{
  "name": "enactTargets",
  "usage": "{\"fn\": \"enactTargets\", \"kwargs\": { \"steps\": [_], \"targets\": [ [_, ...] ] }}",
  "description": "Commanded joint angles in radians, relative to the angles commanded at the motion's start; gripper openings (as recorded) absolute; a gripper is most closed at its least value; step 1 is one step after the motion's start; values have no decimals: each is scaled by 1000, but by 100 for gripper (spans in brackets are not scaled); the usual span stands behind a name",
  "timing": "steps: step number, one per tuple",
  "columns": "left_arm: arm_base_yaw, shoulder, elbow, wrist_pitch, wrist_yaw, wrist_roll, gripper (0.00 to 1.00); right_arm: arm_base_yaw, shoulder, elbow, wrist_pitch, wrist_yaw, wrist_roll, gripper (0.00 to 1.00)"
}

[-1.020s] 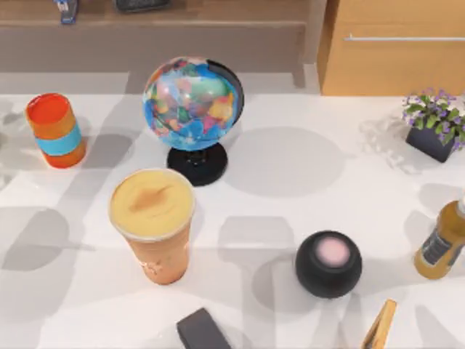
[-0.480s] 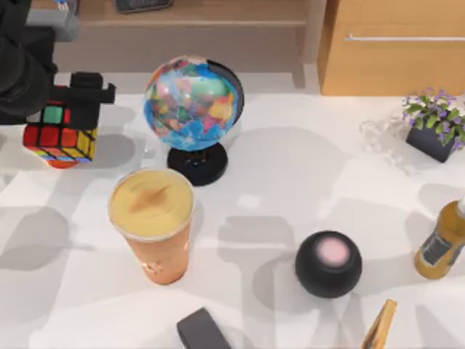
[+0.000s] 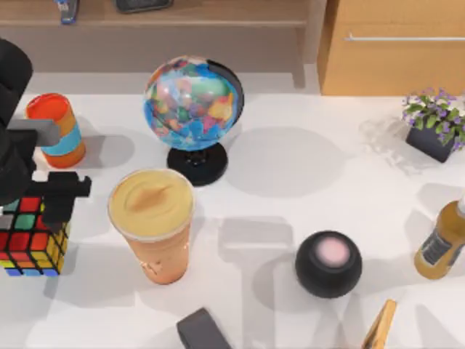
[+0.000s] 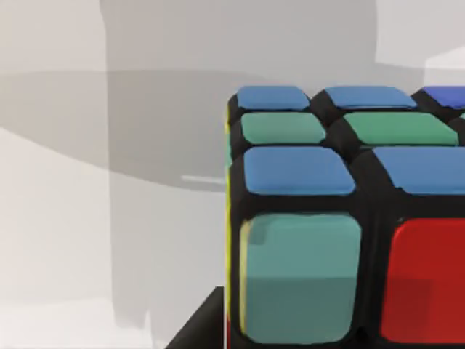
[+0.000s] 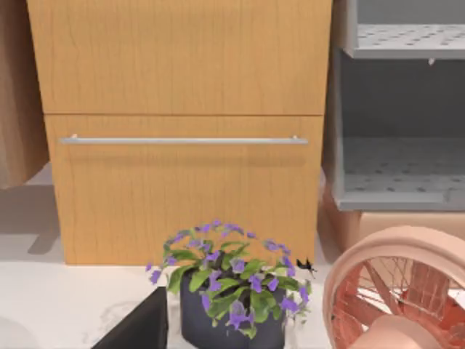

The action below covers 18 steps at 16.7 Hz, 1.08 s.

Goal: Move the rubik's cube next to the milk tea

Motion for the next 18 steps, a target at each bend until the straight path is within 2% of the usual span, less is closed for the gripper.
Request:
{"fn": "enactTargets", "kwargs": {
  "steps": [18],
  "targets": [
    [29, -22, -10, 33, -12, 2, 0, 0, 0, 0, 0, 0, 0, 100]
  ]
}}
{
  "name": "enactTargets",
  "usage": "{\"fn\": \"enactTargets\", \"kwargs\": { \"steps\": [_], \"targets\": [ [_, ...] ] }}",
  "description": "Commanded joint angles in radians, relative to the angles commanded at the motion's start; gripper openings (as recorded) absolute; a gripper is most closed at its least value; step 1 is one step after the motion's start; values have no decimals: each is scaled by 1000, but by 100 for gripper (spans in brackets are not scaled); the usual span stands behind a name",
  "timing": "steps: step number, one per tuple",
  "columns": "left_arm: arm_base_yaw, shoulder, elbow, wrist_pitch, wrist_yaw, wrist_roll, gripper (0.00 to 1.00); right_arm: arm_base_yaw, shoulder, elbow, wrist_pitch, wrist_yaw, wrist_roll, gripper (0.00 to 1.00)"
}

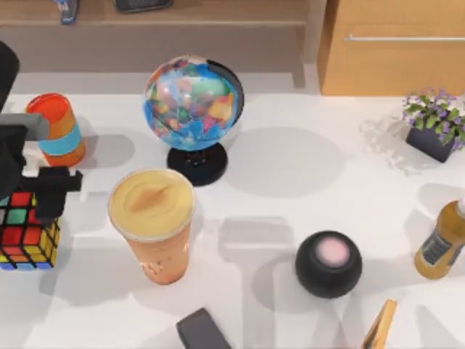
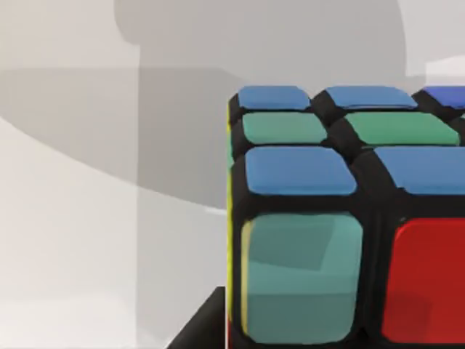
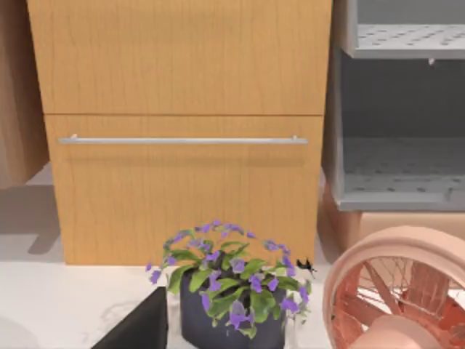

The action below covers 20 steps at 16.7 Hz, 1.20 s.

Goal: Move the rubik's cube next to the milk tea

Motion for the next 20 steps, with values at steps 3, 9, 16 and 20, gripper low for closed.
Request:
{"fn": "enactTargets", "kwargs": {
  "steps": [3, 9, 16, 20],
  "targets": [
    [-9, 11, -14, 20, 4, 0, 0, 0, 0, 0, 0, 0, 0, 100],
    [-28, 47, -47, 49, 12, -1, 0, 0, 0, 0, 0, 0, 0, 100],
    [-28, 47, -47, 49, 12, -1, 38, 0, 0, 0, 0, 0, 0, 100],
    [-28, 47, -47, 49, 12, -1, 68, 0, 0, 0, 0, 0, 0, 100]
  ]
}}
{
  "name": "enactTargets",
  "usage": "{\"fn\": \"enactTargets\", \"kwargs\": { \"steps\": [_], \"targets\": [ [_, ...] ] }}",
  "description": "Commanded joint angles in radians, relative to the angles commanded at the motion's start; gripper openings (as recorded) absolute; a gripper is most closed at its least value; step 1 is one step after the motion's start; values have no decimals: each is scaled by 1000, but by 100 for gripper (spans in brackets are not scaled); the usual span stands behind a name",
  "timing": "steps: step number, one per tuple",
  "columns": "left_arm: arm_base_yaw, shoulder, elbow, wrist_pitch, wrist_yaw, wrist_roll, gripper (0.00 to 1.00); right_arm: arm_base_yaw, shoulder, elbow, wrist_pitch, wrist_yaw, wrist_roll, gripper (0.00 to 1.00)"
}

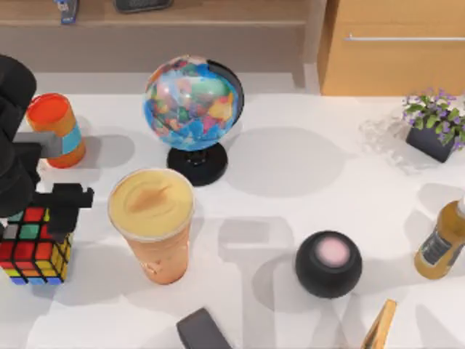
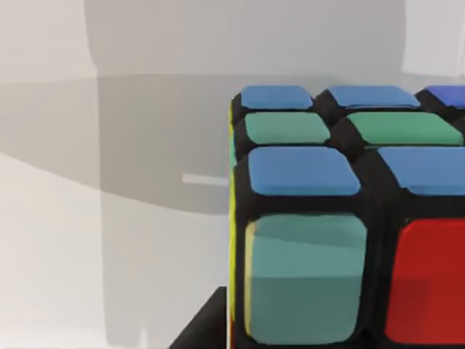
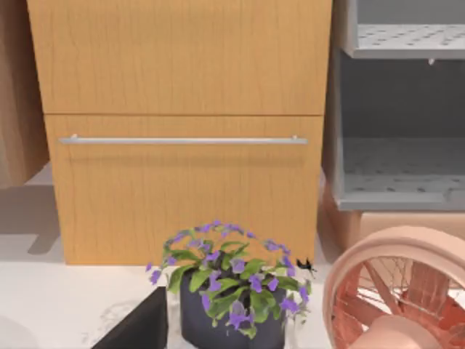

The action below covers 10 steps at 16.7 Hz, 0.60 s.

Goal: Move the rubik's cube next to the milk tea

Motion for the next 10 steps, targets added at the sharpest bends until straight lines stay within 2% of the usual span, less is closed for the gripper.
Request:
{"fn": "enactTargets", "kwargs": {
  "steps": [4, 10],
  "targets": [
    [0, 0, 0, 0, 0, 0, 98, 0, 0, 0, 0, 0, 0, 100],
    [0, 0, 0, 0, 0, 0, 100, 0, 0, 0, 0, 0, 0, 100]
  ]
}}
